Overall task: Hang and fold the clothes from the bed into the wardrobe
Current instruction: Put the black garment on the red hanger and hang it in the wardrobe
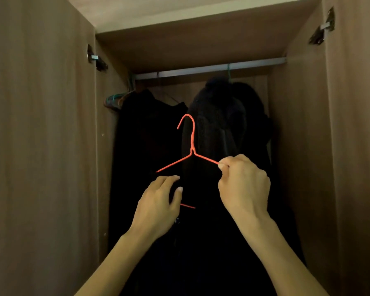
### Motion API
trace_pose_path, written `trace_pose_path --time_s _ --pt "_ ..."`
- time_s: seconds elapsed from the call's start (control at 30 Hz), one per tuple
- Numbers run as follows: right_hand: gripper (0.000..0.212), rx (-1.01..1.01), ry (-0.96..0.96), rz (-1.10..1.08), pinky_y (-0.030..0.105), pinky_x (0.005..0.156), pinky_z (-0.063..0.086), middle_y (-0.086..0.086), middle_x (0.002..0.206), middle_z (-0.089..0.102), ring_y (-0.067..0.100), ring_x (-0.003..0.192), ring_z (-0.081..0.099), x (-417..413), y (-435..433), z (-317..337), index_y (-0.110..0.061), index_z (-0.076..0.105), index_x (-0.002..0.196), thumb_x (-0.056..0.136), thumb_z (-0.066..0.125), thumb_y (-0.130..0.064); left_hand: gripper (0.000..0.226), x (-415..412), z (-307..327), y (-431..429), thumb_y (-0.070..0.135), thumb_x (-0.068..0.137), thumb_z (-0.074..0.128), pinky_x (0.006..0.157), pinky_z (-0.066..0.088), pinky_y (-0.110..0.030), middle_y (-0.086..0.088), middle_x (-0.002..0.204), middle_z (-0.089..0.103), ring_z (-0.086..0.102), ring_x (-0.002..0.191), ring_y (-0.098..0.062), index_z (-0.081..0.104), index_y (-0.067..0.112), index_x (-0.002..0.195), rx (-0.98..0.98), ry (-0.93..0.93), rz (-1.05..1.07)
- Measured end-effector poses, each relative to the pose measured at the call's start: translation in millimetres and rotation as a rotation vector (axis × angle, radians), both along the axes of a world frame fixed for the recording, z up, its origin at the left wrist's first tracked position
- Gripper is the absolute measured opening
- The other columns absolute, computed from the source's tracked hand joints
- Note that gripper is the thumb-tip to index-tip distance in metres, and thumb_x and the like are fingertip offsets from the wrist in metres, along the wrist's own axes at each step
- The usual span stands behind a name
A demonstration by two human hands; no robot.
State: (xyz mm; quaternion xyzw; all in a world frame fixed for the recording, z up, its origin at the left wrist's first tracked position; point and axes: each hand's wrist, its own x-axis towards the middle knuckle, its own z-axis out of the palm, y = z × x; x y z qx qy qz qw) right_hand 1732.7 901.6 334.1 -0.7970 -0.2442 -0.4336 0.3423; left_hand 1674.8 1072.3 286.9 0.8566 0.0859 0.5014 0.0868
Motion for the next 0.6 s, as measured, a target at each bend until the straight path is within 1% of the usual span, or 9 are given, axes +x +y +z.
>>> trace_pose_path --time_s 0.1,0.17,0.3,0.4,0.43,0.53,0.6 --pt "0.023 -0.009 -0.042 -0.026 0.022 0.057 0.03 -0.005 0.106 0.059 0.022 0.086 0.064 13 19 21 -0.027 0.066 0.111 0.096 0.05 -0.018 0.039 20 19 17 0.038 0.096 0.045 0.098 0.042 -0.029 0.007 0.129 0.053 0.049 0.119 -0.011 0.05 0.023 0.132 0.018 -0.011 -0.006" --pt "0.025 -0.019 -0.065 -0.052 0.026 0.063 0.033 -0.003 0.108 0.059 0.026 0.088 0.064 21 35 34 -0.026 0.066 0.111 0.095 0.05 -0.016 0.039 30 31 33 0.038 0.096 0.045 0.099 0.042 -0.03 0.006 0.129 0.053 0.049 0.119 -0.012 0.05 0.023 0.132 0.045 -0.017 -0.015" --pt "0.023 -0.075 -0.14 -0.161 0.031 0.065 0.035 0.003 0.106 0.057 0.033 0.089 0.062 32 72 62 -0.023 0.065 0.108 0.092 0.049 -0.015 0.039 51 55 75 0.037 0.096 0.045 0.097 0.044 -0.033 0.005 0.129 0.053 0.049 0.119 -0.014 0.05 0.022 0.132 0.061 -0.049 -0.046" --pt "0.024 -0.095 -0.164 -0.236 0.034 0.071 0.043 0.007 0.109 0.056 0.037 0.091 0.061 40 103 83 -0.019 0.065 0.107 0.088 0.051 -0.012 0.039 70 75 105 0.037 0.096 0.045 0.097 0.043 -0.034 0.003 0.129 0.053 0.05 0.119 -0.015 0.051 0.022 0.131 0.048 -0.094 -0.087" --pt "0.024 -0.091 -0.17 -0.259 0.035 0.071 0.043 0.008 0.109 0.056 0.038 0.091 0.061 42 112 89 -0.018 0.065 0.106 0.087 0.051 -0.011 0.039 76 80 114 0.037 0.096 0.045 0.096 0.043 -0.033 0.004 0.129 0.053 0.05 0.118 -0.015 0.051 0.023 0.131 0.056 -0.097 -0.1" --pt "0.021 -0.092 -0.189 -0.32 0.033 0.065 0.035 0.009 0.107 0.056 0.038 0.09 0.06 53 140 108 -0.016 0.065 0.105 0.088 0.053 -0.013 0.039 94 95 141 0.04 0.096 0.043 0.095 0.044 -0.032 0.006 0.129 0.052 0.05 0.117 -0.014 0.049 0.026 0.132 0.106 -0.092 -0.12" --pt "0.018 -0.097 -0.185 -0.335 0.032 0.064 0.034 0.009 0.107 0.056 0.036 0.089 0.06 61 154 124 -0.015 0.064 0.104 0.089 0.054 -0.013 0.038 105 108 159 0.041 0.096 0.042 0.095 0.044 -0.032 0.006 0.127 0.052 0.05 0.117 -0.014 0.049 0.027 0.131 0.119 -0.102 -0.148"
